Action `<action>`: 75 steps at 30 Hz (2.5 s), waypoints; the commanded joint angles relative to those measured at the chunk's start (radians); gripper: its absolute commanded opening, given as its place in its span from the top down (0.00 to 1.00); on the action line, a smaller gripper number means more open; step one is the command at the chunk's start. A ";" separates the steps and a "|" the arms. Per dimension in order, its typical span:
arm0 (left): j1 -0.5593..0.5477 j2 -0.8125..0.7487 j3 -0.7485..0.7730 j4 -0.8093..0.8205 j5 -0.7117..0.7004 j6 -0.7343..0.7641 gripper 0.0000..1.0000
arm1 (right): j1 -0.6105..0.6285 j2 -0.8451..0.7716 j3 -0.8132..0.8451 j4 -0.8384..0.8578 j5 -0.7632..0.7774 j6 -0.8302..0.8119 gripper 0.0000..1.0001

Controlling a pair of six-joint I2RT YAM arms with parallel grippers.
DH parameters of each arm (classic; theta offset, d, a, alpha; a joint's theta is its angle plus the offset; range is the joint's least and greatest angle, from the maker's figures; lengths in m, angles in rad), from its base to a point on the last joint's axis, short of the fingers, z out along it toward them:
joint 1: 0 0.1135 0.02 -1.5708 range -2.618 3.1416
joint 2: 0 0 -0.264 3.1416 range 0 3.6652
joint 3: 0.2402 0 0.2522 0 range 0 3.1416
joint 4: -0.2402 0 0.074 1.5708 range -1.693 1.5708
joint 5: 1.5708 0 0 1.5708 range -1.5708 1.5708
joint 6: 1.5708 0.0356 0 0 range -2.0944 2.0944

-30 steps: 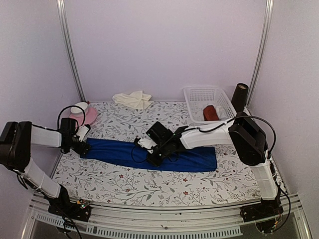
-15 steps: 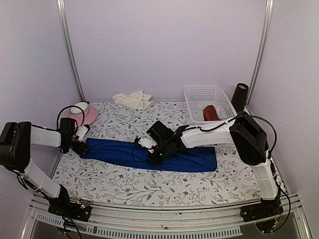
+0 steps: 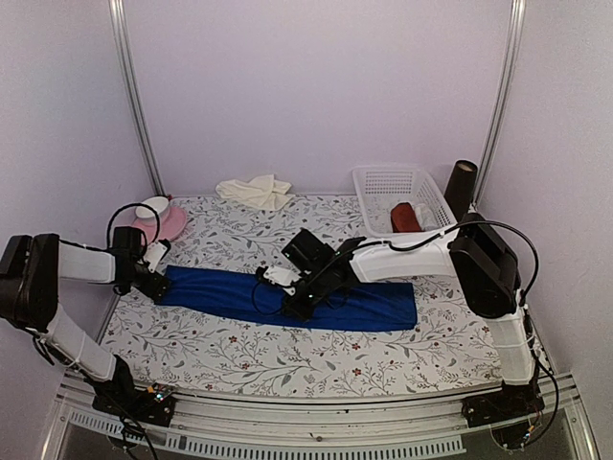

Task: Roll the towels
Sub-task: Smooth out the towel at the center of the board.

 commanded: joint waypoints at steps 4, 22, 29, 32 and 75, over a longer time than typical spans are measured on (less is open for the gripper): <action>0.029 -0.001 0.013 -0.037 -0.012 0.018 0.03 | 0.018 -0.036 0.004 -0.046 -0.036 -0.029 0.98; 0.043 0.023 0.029 -0.033 -0.004 0.024 0.03 | 0.032 0.012 0.031 -0.079 0.030 -0.030 0.94; 0.055 0.010 0.048 -0.043 -0.004 0.027 0.03 | 0.042 0.003 0.052 -0.080 0.031 -0.041 0.82; 0.056 0.010 0.050 -0.043 -0.002 0.024 0.03 | 0.056 -0.001 0.084 -0.073 0.046 -0.049 0.82; 0.078 -0.003 -0.048 -0.117 -0.099 0.204 0.03 | -0.031 -0.320 -0.381 0.122 0.334 0.280 0.74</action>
